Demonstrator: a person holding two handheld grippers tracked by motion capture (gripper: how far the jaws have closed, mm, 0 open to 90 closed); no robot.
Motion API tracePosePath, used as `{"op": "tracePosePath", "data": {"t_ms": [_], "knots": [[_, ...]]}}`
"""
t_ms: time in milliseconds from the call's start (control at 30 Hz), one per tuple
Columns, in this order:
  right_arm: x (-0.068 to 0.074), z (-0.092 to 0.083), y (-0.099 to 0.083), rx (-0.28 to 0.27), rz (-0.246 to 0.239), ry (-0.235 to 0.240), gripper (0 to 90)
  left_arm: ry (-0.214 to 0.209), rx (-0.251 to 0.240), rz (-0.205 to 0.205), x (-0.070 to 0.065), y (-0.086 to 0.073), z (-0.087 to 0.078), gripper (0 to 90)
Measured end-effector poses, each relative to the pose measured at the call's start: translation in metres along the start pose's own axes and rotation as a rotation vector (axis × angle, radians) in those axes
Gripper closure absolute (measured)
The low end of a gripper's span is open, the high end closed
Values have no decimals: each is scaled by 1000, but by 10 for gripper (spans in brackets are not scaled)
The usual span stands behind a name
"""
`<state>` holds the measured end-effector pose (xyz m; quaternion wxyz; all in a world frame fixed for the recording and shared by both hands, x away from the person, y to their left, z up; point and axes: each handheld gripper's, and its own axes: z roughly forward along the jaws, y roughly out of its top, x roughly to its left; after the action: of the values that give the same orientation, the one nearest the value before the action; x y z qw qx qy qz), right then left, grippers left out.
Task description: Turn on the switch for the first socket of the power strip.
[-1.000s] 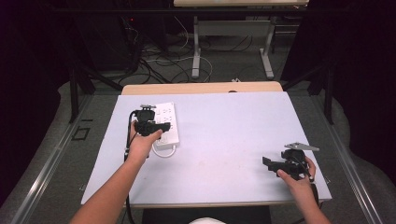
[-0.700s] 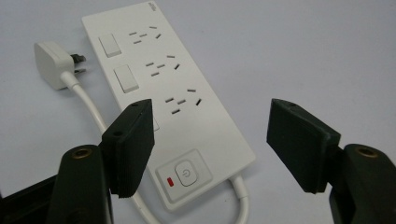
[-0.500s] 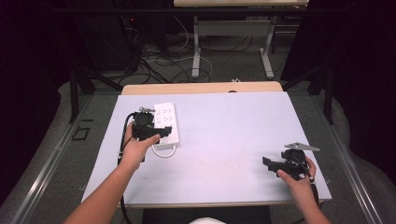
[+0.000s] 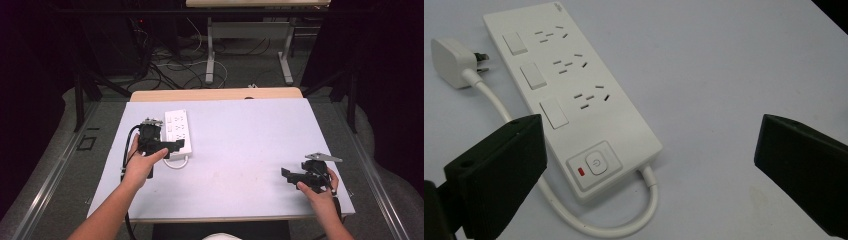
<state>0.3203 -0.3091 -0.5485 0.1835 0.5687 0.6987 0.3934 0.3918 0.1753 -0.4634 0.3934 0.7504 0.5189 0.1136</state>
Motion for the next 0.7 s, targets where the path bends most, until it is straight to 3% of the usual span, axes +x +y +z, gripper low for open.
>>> {"op": "tracePosePath", "data": {"t_ms": [700], "knots": [[0,-2,0,-8,-2,-4,120,29,-55,26,-3,-18,-38,5]]}}
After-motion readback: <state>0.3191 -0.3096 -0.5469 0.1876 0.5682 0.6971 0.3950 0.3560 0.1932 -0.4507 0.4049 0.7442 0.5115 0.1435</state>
